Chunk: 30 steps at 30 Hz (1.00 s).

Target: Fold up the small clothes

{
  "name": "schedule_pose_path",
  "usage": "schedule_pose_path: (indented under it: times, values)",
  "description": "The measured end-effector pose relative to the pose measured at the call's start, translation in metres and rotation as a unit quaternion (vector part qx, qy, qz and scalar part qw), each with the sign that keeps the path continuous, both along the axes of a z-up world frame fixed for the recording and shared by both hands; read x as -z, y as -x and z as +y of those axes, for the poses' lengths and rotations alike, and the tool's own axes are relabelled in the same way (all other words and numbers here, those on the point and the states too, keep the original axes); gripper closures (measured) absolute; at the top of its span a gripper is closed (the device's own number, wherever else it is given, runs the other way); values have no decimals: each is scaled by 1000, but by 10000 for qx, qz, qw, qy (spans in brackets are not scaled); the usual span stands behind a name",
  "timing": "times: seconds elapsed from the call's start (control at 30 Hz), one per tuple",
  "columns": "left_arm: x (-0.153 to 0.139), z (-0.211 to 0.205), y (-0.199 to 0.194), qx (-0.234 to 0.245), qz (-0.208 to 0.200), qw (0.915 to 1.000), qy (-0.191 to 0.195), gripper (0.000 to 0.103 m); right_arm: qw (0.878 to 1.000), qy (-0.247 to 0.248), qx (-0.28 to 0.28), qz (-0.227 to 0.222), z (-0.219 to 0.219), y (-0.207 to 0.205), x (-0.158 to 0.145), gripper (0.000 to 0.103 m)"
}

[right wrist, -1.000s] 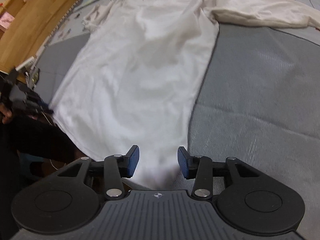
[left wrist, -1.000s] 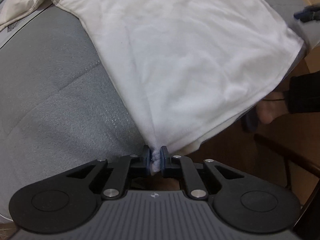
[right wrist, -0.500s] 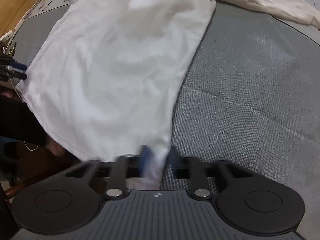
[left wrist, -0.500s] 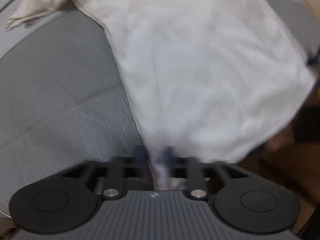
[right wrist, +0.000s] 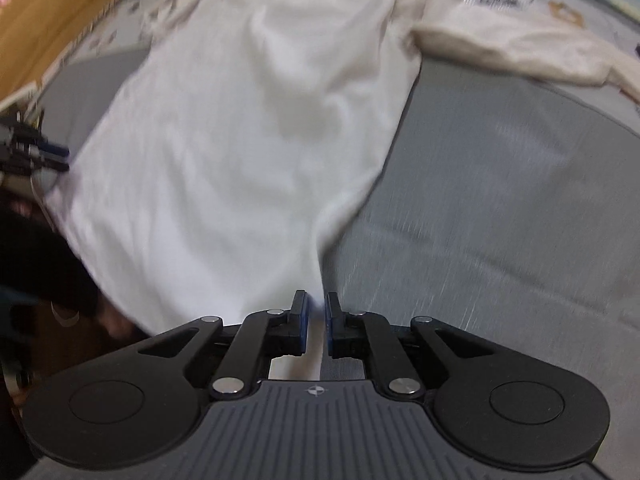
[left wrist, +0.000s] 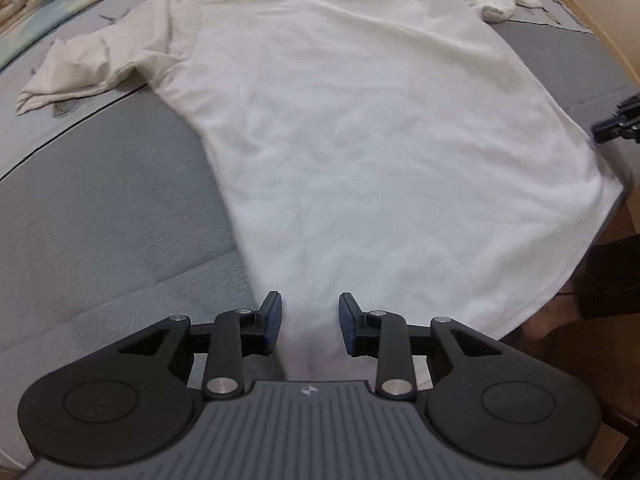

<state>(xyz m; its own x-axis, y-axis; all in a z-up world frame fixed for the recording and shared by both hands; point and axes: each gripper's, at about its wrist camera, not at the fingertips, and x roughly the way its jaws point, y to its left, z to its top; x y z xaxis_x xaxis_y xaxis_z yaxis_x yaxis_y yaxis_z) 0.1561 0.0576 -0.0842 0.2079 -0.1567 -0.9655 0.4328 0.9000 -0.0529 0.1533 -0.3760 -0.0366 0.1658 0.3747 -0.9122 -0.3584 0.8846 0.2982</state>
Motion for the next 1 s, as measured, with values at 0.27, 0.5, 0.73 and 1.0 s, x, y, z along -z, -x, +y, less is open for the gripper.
schedule_pose_path:
  times: [0.27,0.5,0.73,1.0]
  values:
    - [23,-17,6,392,103,9976,-563,66,9951,835,-519,127,13,-1,23,74]
    - [-4,-32,-7,211,-656,9974,-224,57,9932,490,797,-692,-20,-26,-3,74]
    - [-36,-60,-25,-63,-1604,9870,-6,39,9700,614,1711,-1616,-38,-51,-25,58]
    - [-69,-87,-45,-485,-2387,9699,39,30,9617,778,1901,-1814,-42,-75,-31,54]
